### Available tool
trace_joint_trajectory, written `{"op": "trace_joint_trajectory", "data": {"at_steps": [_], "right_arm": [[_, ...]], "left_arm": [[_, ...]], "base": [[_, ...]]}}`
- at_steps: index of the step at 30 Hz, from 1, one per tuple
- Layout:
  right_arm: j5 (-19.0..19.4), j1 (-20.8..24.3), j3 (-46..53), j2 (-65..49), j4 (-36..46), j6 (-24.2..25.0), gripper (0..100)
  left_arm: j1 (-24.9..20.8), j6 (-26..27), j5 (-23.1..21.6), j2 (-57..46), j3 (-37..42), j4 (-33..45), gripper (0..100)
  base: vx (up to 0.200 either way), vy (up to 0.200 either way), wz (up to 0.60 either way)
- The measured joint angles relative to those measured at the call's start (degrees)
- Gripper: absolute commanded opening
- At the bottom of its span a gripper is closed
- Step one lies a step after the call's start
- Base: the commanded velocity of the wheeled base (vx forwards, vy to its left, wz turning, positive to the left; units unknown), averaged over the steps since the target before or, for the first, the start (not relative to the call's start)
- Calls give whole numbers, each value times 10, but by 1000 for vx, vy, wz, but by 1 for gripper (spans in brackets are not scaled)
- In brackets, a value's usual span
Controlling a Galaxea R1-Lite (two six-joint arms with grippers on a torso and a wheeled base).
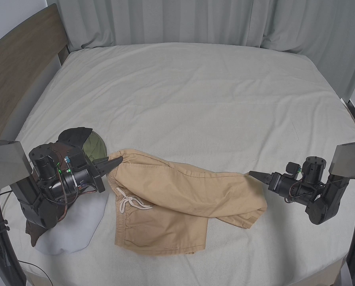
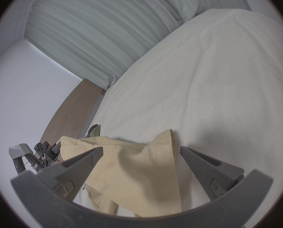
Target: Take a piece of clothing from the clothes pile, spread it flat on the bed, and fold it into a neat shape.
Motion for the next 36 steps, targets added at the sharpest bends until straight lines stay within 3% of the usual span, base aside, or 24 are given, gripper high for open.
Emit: {"op": "trace_joint_trajectory", "data": {"at_steps": [15, 28, 36], "right_arm": [[51, 10, 25, 9, -80, 30, 100], [163, -5, 78, -67, -78, 33, 100], [203, -36, 87, -79, -78, 30, 100]], "left_arm": [[-1, 0, 0, 1, 0, 0, 0], [-1, 0, 0, 2, 0, 0, 0], [-2, 0, 0, 2, 0, 0, 0]], "base": [[0, 0, 0], [0, 0, 0], [0, 0, 0]]}}
